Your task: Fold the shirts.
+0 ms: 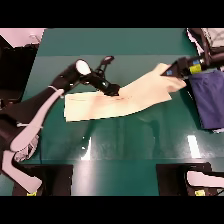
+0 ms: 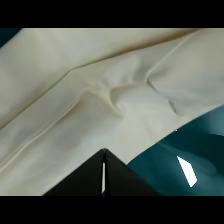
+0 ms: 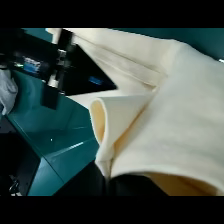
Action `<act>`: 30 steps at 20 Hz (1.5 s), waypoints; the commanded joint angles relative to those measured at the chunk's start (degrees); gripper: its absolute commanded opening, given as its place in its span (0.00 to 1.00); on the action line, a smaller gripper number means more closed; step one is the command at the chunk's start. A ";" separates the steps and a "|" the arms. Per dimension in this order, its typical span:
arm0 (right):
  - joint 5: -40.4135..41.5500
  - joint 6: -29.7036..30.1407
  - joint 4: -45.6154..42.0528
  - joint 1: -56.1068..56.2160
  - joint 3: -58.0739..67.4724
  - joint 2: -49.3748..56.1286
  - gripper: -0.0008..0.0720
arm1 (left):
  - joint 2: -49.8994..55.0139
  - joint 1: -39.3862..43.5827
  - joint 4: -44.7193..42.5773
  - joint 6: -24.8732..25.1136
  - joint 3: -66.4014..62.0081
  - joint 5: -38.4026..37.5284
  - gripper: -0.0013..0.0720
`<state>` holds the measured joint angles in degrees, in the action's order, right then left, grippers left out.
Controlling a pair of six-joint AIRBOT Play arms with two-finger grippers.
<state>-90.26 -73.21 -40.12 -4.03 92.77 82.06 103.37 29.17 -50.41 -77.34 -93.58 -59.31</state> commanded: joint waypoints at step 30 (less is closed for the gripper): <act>24.26 2.03 0.35 42.05 27.15 31.63 0.22 | -27.04 -32.48 -19.45 0.74 -4.85 -22.36 0.05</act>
<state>-71.70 -74.70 -40.34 33.47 116.31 108.01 78.67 -1.48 -69.25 -76.40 -98.41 -80.40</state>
